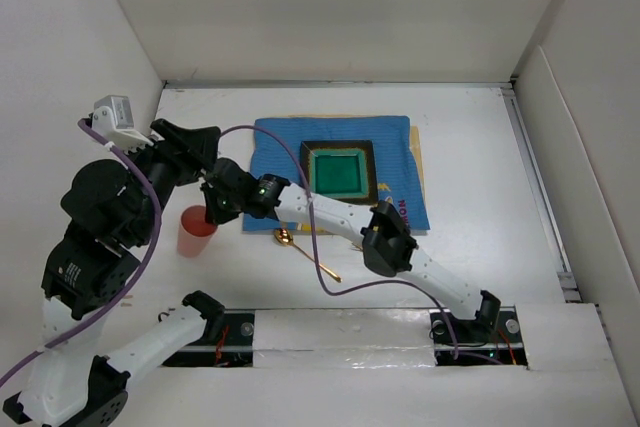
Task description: Set the dinner table for one person
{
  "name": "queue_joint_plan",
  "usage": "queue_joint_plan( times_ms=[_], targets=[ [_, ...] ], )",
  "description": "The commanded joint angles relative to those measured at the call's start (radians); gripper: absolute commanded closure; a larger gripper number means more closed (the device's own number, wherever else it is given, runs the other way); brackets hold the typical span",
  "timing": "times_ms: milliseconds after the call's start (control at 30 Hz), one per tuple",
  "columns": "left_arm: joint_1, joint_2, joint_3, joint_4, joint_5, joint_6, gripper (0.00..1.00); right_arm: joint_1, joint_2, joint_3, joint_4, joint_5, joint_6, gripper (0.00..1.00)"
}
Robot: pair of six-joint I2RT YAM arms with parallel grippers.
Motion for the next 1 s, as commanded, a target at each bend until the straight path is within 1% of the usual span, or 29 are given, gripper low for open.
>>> queue_joint_plan(
  times_ms=[0,33,100,133,200,233,267,333,367,433,467,500,567,600,700,833,933,967],
  targets=[
    [0.006,0.011,-0.014,0.056,-0.004,0.040,0.53,-0.027,-0.139,-0.071,0.141,0.060,0.016,1.00],
    [0.006,0.014,-0.017,0.059,-0.002,0.043,0.53,-0.043,-0.212,-0.123,0.165,0.060,0.024,1.00],
    [0.006,0.026,-0.034,0.075,0.004,0.048,0.53,-0.082,-0.279,-0.164,0.158,0.076,0.022,1.00],
    [0.006,0.032,-0.040,0.076,0.009,0.048,0.53,-0.130,-0.344,-0.205,0.138,0.087,0.002,1.00],
    [0.006,0.055,-0.063,0.090,0.030,0.046,0.53,-0.188,-0.411,-0.256,0.114,0.119,-0.025,1.00],
    [0.006,0.061,-0.074,0.095,0.036,0.045,0.53,-0.258,-0.443,-0.286,0.086,0.127,-0.054,1.00],
    [0.006,0.069,-0.092,0.099,0.042,0.043,0.54,-0.299,-0.496,-0.344,0.072,0.127,-0.064,1.00],
    [0.006,0.103,-0.108,0.107,0.061,0.040,0.54,-0.381,-0.541,-0.397,0.032,0.126,-0.096,1.00],
    [0.006,0.115,-0.126,0.119,0.085,0.042,0.54,-0.459,-0.582,-0.441,0.022,0.129,-0.107,1.00],
    [0.006,0.149,-0.145,0.124,0.108,0.045,0.56,-0.532,-0.612,-0.475,-0.011,0.161,-0.139,1.00],
    [0.006,0.166,-0.181,0.144,0.133,0.043,0.56,-0.635,-0.627,-0.489,-0.040,0.156,-0.156,1.00],
    [0.006,0.172,-0.181,0.144,0.133,0.043,0.56,-0.636,-0.629,-0.487,-0.040,0.165,-0.156,1.00],
    [0.006,0.183,-0.215,0.165,0.150,0.040,0.56,-0.696,-0.626,-0.486,-0.071,0.167,-0.186,1.00],
    [0.006,0.195,-0.227,0.177,0.154,0.040,0.56,-0.748,-0.612,-0.472,-0.081,0.178,-0.194,1.00],
    [0.006,0.230,-0.247,0.187,0.165,0.040,0.56,-0.829,-0.568,-0.437,-0.120,0.176,-0.214,1.00],
    [-0.003,0.252,-0.270,0.210,0.171,0.040,0.56,-0.880,-0.503,-0.377,-0.185,0.196,-0.236,1.00],
    [-0.003,0.261,-0.287,0.227,0.176,0.035,0.56,-0.891,-0.494,-0.403,-0.189,0.216,-0.234,1.00],
    [-0.003,0.261,-0.295,0.231,0.176,0.035,0.56,-0.902,-0.497,-0.441,-0.181,0.222,-0.236,1.00]
  ],
)
